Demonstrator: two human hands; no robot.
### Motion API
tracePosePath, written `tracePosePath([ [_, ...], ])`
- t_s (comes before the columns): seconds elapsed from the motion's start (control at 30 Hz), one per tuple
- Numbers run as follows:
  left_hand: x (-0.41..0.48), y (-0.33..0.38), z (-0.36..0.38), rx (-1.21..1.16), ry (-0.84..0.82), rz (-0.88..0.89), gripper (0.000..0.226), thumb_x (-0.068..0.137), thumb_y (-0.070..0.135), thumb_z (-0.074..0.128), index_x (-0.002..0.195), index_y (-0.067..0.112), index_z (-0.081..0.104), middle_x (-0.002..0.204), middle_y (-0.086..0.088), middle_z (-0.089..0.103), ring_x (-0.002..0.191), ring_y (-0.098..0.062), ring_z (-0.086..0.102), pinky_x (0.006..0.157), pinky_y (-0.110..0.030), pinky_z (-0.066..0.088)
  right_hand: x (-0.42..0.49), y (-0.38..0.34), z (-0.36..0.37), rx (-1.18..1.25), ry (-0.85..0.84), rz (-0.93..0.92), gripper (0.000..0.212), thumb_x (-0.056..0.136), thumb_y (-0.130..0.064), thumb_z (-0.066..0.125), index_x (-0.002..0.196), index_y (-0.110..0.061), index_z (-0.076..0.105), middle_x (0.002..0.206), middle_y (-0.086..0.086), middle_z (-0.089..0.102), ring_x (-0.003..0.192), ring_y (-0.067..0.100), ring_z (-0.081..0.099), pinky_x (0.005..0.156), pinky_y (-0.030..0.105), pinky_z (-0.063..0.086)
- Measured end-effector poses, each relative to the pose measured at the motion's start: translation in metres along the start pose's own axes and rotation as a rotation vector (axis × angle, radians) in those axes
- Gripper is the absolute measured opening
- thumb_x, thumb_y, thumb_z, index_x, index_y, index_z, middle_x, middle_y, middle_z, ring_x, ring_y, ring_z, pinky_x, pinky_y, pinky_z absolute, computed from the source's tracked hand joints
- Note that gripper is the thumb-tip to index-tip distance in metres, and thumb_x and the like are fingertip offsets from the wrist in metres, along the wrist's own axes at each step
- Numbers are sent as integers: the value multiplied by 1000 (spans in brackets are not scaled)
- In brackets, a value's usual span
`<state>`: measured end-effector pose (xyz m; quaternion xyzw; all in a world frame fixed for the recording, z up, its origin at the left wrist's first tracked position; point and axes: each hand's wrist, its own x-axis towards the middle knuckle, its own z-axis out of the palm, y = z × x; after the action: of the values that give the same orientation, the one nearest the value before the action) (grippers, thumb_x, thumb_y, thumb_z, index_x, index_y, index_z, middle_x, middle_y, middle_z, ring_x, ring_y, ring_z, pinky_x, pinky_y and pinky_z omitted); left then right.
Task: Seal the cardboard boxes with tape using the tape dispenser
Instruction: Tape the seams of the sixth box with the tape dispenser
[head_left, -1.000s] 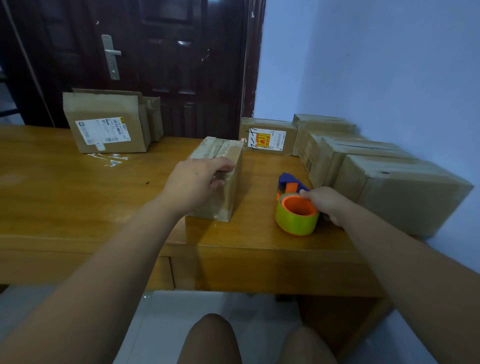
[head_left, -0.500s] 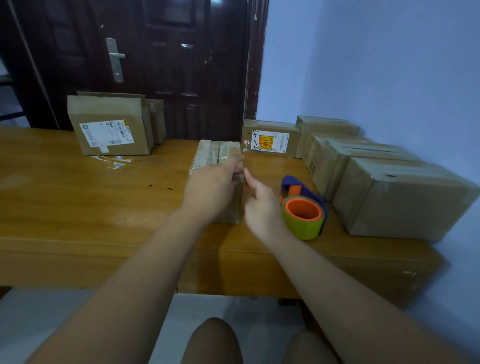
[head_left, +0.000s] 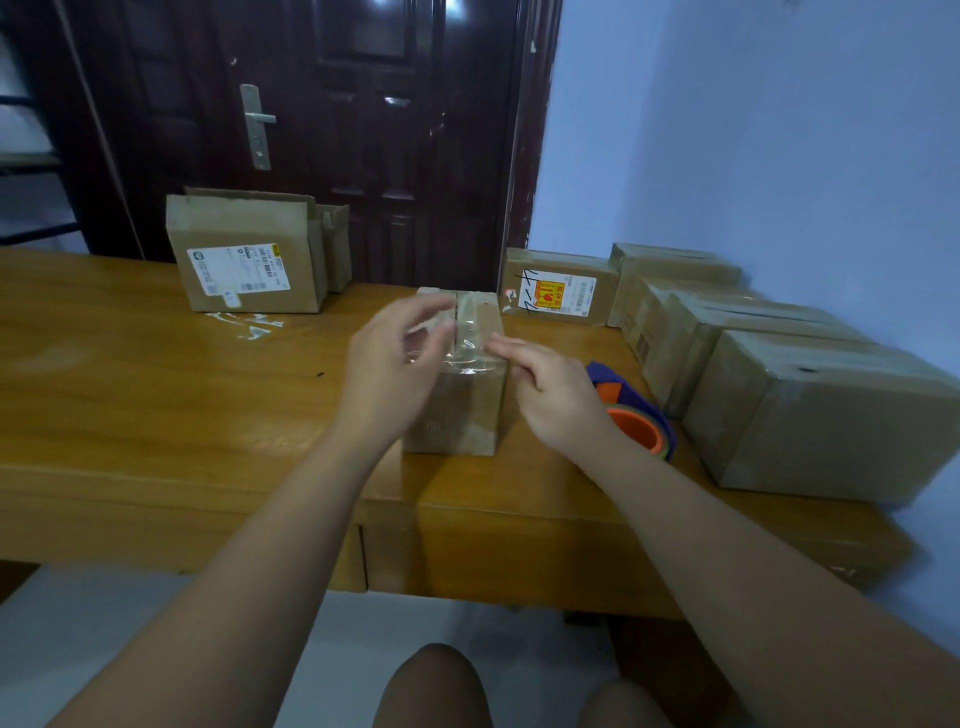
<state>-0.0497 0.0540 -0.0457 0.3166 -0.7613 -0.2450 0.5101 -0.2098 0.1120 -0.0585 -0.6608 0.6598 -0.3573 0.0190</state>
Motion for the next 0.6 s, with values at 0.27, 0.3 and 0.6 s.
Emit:
tracePosePath([
  [0.27, 0, -57, -30, -10, -164, -86, 41, 93, 8, 55, 112, 44, 57, 109, 34, 55, 103, 14, 51, 96, -28, 44, 3, 10, 8, 133, 105, -38, 38, 97, 3, 42, 122, -15, 64, 130, -5, 59, 113, -5, 49, 92, -2, 32],
  [0.3, -1, -59, -29, -46, -163, -83, 41, 92, 8, 56, 111, 44, 58, 114, 31, 56, 104, 12, 52, 95, -27, 44, 2, 11, 7, 155, 107, -36, 37, 97, 3, 43, 121, -16, 64, 129, -6, 59, 106, -6, 52, 85, 0, 38],
  [0.6, -8, -73, -13, -104, -75, -16, 41, 88, 11, 61, 109, 47, 55, 123, 30, 52, 91, 6, 54, 77, -12, 44, -1, 15, 16, 265, 116, 3, 35, 98, -5, 45, 124, -22, 61, 130, -12, 56, 121, -9, 43, 107, 11, 32],
])
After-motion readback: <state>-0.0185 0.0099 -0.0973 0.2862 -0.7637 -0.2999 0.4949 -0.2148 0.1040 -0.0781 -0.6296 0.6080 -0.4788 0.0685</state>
